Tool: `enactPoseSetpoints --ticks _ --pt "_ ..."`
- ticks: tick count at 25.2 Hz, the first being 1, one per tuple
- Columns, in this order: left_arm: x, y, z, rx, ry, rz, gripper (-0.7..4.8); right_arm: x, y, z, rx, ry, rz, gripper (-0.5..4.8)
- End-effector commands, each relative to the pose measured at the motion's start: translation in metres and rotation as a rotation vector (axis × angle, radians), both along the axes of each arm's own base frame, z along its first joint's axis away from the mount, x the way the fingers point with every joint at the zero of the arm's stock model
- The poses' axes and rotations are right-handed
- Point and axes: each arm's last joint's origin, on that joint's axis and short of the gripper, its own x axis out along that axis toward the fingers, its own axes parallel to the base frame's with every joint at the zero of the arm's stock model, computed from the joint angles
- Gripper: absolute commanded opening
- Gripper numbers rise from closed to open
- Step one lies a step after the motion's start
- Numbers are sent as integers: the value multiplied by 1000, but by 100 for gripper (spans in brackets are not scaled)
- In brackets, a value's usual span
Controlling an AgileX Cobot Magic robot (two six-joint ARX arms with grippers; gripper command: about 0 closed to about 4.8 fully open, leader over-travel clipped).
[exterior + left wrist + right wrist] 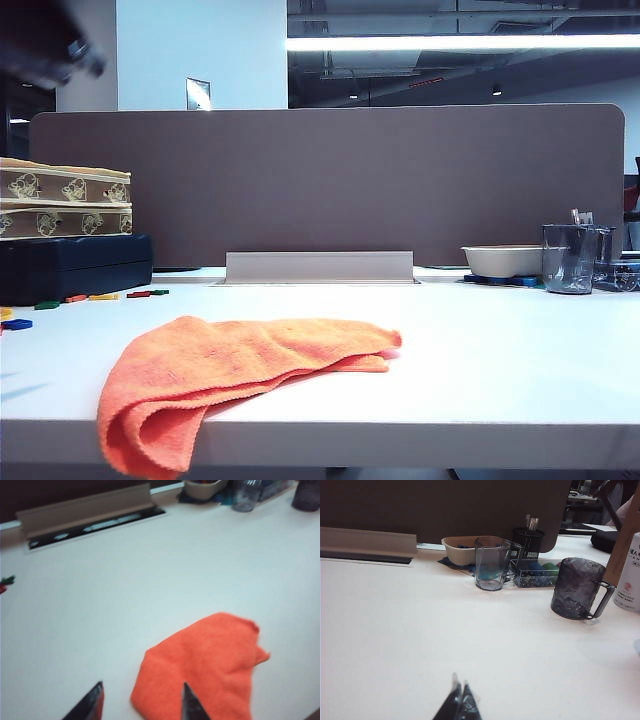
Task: Use an orange cloth to wipe the letter magnets on the table away for a distance.
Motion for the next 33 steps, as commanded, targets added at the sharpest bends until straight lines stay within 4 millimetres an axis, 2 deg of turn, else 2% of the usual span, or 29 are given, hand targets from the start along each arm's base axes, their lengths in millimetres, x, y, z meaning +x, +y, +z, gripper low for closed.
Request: enactPoseSetpoints --ticks 1,6,9,17,33 --pt "-6 7 -9 -14 -25 20 192 0 0 -1 1 -13 -1 -5" --pt "-16 16 -38 -13 -32 43 191 0 0 -1 0 -13 -1 -5" --pt "-24 21 -65 -69 -25 61 190 0 0 -1 0 -12 -1 -5" --pt "-28 24 -85 -131 -87 63 183 0 0 -1 0 -13 -1 -5" --pt "-26 23 -113 -103 -49 68 183 0 0 -1 1 -13 -1 -5"
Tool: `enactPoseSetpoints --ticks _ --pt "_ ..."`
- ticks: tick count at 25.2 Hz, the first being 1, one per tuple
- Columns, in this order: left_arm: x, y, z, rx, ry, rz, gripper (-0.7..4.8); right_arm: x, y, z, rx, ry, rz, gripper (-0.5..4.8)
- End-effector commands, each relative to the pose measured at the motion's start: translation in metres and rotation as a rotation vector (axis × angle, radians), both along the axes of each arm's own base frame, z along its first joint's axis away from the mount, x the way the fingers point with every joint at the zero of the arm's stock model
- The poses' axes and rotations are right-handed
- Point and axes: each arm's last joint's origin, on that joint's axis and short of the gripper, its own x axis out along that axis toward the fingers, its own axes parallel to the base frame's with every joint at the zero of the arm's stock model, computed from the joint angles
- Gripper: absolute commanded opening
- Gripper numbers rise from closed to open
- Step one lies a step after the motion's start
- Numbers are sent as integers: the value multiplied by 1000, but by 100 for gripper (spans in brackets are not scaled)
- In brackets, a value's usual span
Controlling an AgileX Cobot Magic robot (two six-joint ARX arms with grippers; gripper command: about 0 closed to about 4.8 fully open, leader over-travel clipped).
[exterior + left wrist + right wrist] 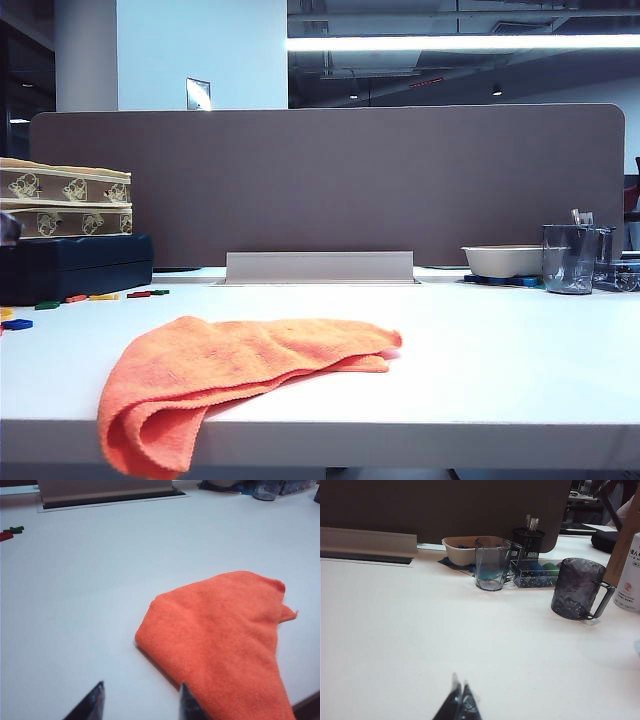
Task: Use an orange cloth to wipe the letter magnets on the table away for a distance.
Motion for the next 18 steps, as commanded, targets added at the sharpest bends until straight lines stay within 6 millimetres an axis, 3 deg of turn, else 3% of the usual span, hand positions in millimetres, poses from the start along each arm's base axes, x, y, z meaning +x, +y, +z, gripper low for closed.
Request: enactPoseSetpoints --ticks 1,10,18 --pt "1 0 -1 -4 -14 22 182 0 0 -1 1 -12 -1 -5" --pt "3 5 0 24 -38 183 46 0 0 -1 1 -12 -1 -5" --pt "4 8 3 29 -75 310 -5 0 0 -1 1 -12 -1 -5"
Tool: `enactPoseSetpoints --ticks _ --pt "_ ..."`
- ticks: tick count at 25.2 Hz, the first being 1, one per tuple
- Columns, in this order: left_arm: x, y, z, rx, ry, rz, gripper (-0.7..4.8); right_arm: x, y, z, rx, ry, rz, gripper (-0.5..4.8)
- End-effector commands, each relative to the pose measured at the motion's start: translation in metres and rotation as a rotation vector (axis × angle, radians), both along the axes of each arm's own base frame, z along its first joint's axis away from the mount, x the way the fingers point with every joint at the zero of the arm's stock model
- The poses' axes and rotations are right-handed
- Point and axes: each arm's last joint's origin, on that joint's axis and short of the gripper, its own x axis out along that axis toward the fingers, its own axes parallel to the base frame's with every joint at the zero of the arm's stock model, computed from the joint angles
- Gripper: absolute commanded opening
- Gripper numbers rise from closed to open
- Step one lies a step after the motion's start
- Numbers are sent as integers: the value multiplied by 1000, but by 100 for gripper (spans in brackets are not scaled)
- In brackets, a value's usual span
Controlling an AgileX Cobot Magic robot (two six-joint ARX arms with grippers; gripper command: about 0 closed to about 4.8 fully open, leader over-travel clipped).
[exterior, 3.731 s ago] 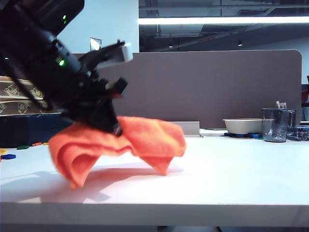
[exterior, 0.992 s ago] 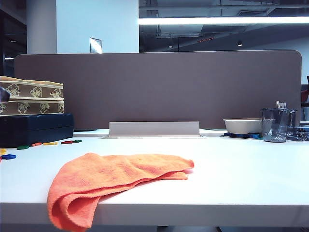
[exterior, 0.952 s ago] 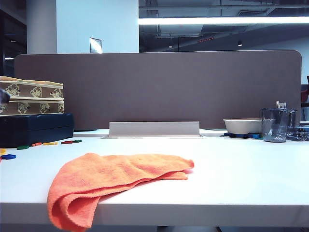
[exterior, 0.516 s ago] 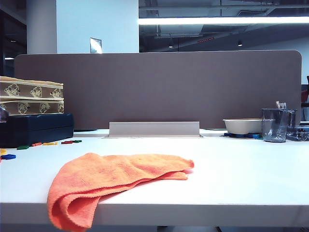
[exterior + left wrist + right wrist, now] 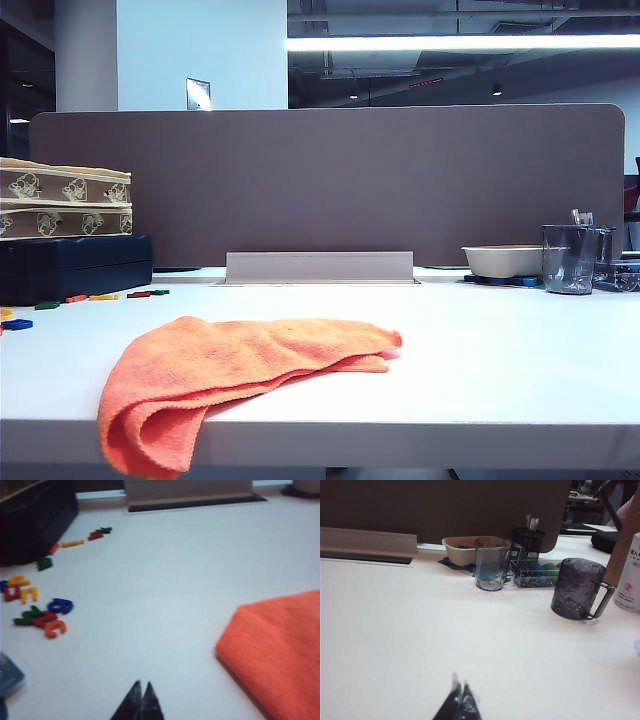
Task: Use an orange cloth to wipe the letter magnets on the table away for a distance.
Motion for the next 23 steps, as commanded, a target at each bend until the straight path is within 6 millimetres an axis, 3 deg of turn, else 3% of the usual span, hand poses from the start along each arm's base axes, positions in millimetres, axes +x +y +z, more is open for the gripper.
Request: enactPoseSetpoints --ticks 1,23 --pt "1 1 4 -11 -35 35 -5 0 0 -1 1 -12 -1 -5" --pt "-2 2 11 -67 -108 33 -3 0 0 -1 1 -12 -1 -5"
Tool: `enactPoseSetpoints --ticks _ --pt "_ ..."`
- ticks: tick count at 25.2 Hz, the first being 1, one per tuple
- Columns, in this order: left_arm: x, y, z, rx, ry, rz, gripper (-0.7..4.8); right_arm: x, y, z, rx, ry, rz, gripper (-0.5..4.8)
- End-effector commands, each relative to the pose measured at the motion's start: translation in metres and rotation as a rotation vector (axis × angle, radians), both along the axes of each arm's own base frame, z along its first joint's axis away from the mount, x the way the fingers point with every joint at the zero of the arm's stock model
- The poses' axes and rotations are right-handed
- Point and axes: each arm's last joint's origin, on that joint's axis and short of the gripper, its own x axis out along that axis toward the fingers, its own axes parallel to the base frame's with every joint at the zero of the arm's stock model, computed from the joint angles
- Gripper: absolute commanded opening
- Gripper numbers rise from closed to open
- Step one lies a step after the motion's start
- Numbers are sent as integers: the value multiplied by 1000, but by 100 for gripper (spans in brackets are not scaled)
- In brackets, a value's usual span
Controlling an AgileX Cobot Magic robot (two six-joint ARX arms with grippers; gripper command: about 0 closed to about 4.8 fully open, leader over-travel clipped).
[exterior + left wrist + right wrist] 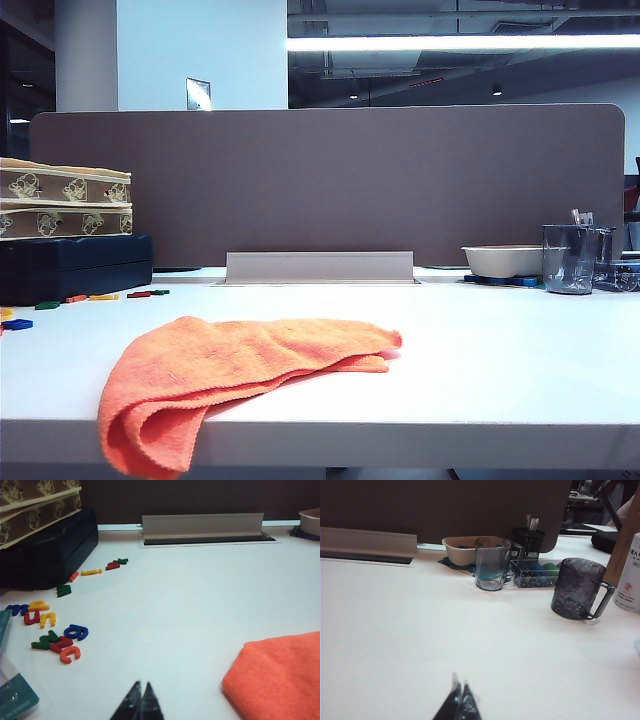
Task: Use an orange cloth to wipe the letter magnets on the table away for a distance.
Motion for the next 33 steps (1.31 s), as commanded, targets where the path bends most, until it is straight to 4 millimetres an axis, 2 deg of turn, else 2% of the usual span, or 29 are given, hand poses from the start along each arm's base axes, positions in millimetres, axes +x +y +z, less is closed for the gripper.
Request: enactPoseSetpoints --ticks 1,10,21,33 --pt "0 0 2 -13 -14 -5 -3 0 0 -1 1 -12 -1 -5" --pt "-1 2 3 -23 -30 8 -3 0 0 -1 0 -12 -1 -5" --pt "5 23 -4 13 36 235 -3 0 0 -1 1 -12 -1 -5" --pt "7 36 -4 11 39 370 -3 0 0 -1 0 -12 -1 -5"
